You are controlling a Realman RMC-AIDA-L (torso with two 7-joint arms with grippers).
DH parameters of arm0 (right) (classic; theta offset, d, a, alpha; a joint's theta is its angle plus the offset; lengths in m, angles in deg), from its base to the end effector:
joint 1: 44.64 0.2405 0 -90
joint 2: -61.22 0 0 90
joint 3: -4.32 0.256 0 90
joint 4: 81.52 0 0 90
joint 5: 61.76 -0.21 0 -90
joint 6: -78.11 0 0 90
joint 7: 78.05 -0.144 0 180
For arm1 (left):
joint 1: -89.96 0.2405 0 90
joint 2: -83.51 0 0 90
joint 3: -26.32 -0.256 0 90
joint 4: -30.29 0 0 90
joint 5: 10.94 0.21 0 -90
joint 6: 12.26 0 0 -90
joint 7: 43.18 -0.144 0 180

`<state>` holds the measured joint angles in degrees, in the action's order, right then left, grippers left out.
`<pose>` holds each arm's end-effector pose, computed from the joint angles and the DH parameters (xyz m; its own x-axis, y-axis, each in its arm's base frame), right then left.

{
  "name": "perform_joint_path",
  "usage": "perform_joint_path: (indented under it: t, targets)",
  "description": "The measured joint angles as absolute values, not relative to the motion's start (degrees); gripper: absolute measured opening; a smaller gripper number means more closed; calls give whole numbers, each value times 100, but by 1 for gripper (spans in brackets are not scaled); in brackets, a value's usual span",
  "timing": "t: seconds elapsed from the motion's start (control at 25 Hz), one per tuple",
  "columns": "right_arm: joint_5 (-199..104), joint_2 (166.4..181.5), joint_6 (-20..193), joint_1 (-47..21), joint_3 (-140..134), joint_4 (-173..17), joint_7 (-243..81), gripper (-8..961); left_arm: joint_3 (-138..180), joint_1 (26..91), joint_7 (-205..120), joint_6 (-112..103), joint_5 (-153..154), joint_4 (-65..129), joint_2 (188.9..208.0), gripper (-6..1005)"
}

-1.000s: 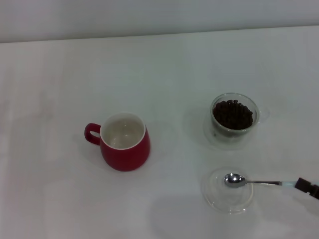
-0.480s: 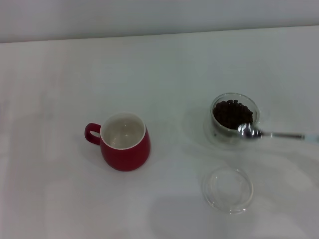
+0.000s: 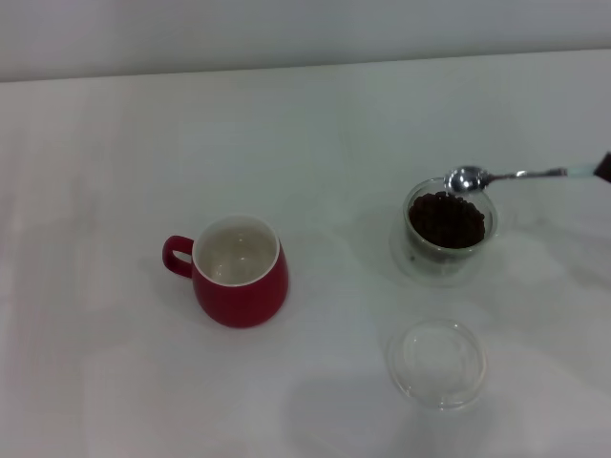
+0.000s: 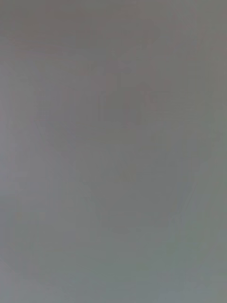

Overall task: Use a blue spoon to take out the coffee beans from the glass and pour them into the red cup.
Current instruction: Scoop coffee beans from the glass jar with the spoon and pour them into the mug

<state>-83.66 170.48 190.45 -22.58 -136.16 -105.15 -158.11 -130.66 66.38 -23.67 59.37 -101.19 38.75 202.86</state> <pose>0.3628 0.2234 0.0855 0.2069 -0.4310 -0.8783 -0.8513 -0.5218 0.0555 -0.3590 0.3097 0.0081 0.4604 -0.1017 0.8819 0.8867 0.1005 -0.4513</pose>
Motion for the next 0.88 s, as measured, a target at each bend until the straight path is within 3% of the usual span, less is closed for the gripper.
perform_joint_path:
  t: [0.36,0.88]
  targets:
    - [-8395,16845,18625,-1815,-13934,-10683,-15149,147,-13072,6630,-2361,5870,-10090,3838,20276,778]
    - [-8430,16878,18835,-1848,-14068,-10754,-14781,147,-13065,6600,-2358,5866,-10116,3860,20279,778]
